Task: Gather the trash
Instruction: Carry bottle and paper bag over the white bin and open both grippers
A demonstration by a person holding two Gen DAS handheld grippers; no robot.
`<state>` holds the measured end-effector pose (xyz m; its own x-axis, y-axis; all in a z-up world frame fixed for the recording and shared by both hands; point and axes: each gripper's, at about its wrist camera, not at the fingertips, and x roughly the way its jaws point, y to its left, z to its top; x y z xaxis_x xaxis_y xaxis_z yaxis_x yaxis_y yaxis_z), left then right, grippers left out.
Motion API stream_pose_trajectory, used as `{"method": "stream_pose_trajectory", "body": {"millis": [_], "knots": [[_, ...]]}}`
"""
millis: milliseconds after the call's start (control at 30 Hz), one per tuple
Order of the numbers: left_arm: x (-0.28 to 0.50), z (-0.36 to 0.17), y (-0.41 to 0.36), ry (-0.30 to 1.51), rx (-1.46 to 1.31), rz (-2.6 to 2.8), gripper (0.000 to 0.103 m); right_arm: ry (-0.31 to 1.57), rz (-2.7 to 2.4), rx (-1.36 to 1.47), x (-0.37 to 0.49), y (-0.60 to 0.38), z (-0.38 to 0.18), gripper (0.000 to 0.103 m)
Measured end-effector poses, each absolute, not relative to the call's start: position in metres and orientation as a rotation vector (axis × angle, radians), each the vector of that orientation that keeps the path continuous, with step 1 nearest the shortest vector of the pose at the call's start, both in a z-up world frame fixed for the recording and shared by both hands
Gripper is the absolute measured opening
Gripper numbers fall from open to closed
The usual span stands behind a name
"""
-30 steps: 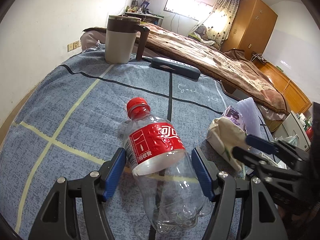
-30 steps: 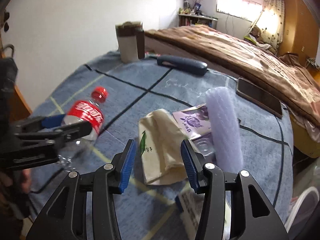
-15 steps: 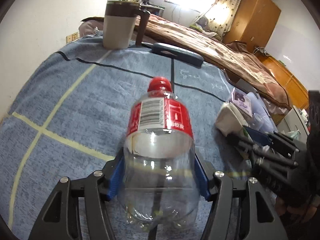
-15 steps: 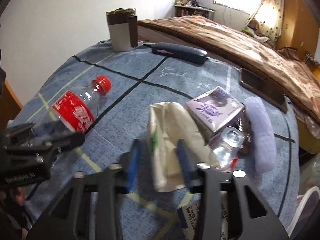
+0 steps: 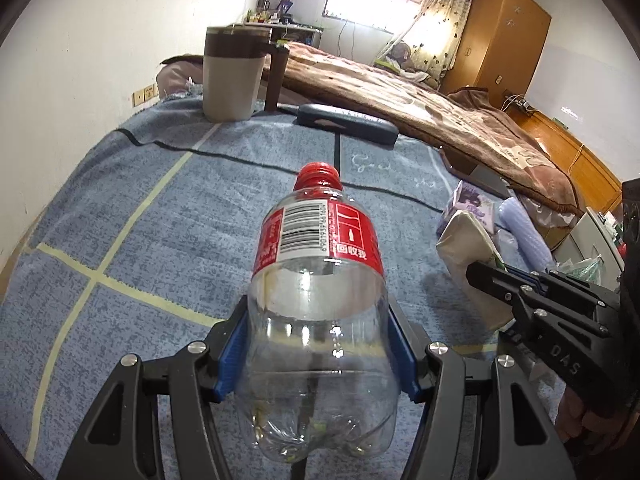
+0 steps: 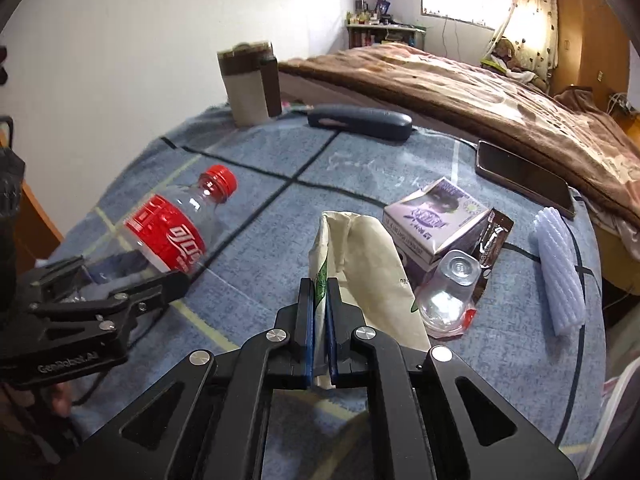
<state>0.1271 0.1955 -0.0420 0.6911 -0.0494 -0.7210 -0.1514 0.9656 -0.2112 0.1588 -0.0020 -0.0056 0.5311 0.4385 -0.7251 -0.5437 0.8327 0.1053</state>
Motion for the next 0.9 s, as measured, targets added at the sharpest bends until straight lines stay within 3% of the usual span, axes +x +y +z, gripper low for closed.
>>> {"method": "stream_pose_trajectory", "body": {"millis": [900], "knots": [[0.096,0.034,0.108,0.668,-0.149,-0.091,0.064,0.626,0.539,0.061,0.111,-0.102,0.066,0.007]]}}
